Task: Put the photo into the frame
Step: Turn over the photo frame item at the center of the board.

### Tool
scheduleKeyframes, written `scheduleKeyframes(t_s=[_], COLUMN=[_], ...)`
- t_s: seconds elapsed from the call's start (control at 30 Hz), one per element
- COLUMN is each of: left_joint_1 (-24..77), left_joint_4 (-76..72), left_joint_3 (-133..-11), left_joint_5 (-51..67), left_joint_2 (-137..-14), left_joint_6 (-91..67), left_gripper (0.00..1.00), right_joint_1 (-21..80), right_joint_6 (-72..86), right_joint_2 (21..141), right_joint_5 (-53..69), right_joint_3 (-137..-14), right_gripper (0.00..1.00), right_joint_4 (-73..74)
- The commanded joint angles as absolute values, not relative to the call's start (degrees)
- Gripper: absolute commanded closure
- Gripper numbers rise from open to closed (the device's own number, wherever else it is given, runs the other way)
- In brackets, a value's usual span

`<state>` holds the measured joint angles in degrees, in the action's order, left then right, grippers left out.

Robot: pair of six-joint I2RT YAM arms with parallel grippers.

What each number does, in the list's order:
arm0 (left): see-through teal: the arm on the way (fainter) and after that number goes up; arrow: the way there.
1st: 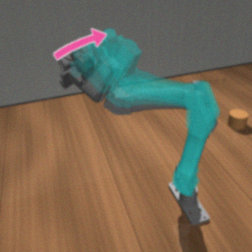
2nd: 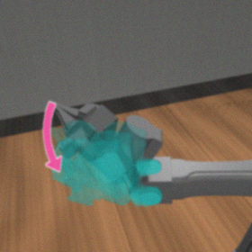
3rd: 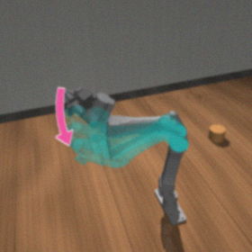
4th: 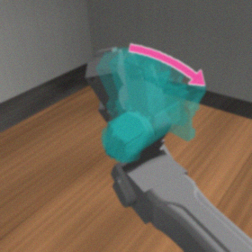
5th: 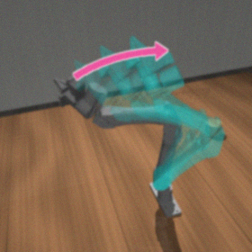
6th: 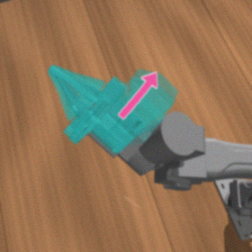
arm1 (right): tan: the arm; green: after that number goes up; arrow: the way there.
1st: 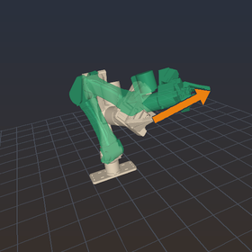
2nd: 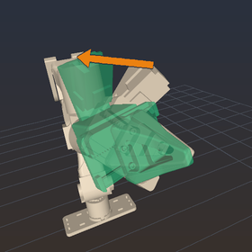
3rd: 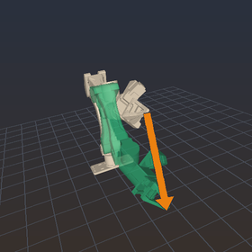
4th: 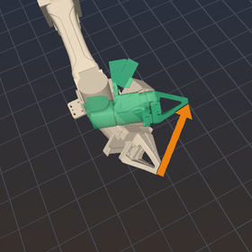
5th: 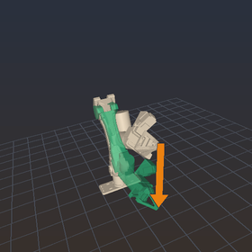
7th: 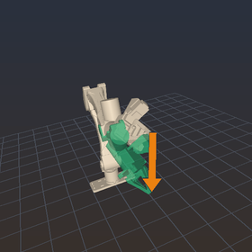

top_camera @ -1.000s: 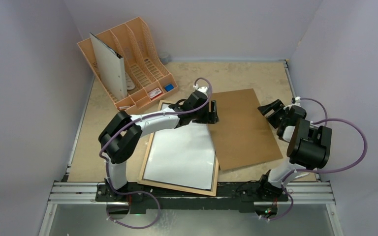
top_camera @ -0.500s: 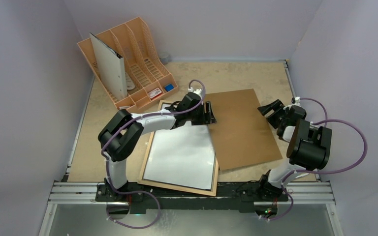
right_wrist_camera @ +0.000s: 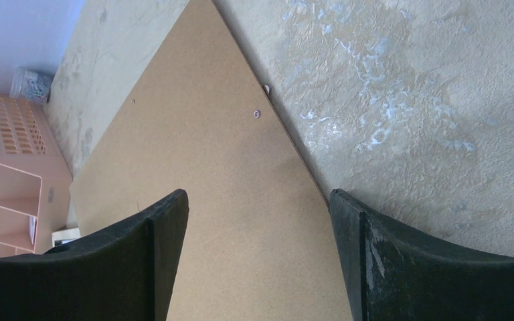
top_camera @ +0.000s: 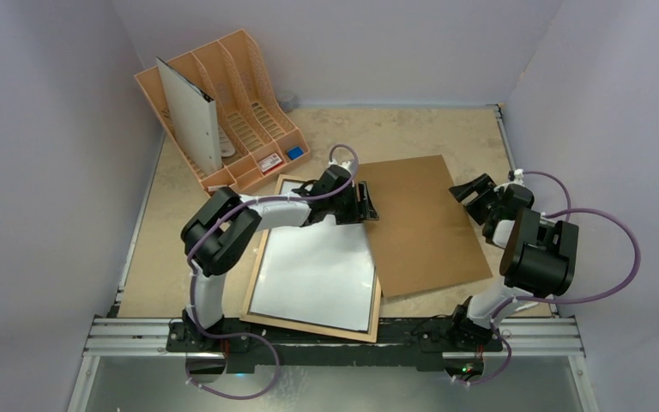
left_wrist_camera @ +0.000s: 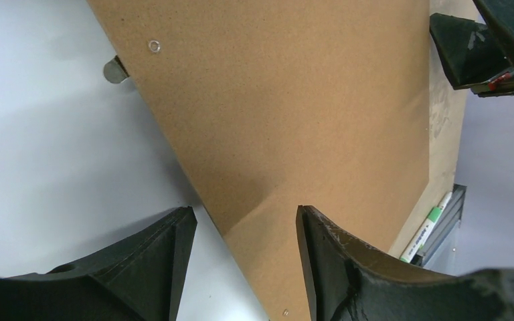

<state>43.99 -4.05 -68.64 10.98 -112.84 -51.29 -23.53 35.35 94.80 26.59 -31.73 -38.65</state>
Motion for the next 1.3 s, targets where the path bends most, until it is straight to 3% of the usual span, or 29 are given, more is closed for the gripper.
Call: scheduleKeyframes(t_s=[0.0, 0.37, 0.57, 0.83, 1.0, 1.27], left_joint_1=[43.4, 41.7, 41.8, 41.8, 41.8, 41.0], left_joint_4=[-9.5, -22.8, -21.9, -20.7, -16.2, -7.2], left_joint_3=[-69.0, -68.1, -71.7, -75.2, -78.7, -82.8], left_joint_5=[15.6, 25.6, 27.0, 29.5, 29.6, 25.3], left_joint_2=[-114.3, -112.1, -111.5, -110.7, -109.8, -106.5], left_joint_6=[-55.0, -63.2, -61.7, -59.4, -55.9, -50.6], left_gripper=[0.42, 0.64, 0.67, 0.79, 1.00, 1.00], right_joint_1=[-23.3, -23.2, -23.2, -23.1, -23.1, -20.8], right_joint_6=[34.2, 35.6, 35.9, 36.2, 35.2, 33.3], right_joint_2=[96.4, 97.2, 95.2, 90.3, 86.6, 78.1], right_joint_5=[25.5, 26.8, 27.9, 29.1, 25.8, 10.2], right_joint_3=[-29.7, -28.7, -28.5, -28.8, -30.5, -39.4], right_gripper=[0.20, 0.21, 0.19, 0.20, 0.20, 0.10], right_joint_4=[-32.9, -34.1, -33.8, -30.2, -24.1, -7.5])
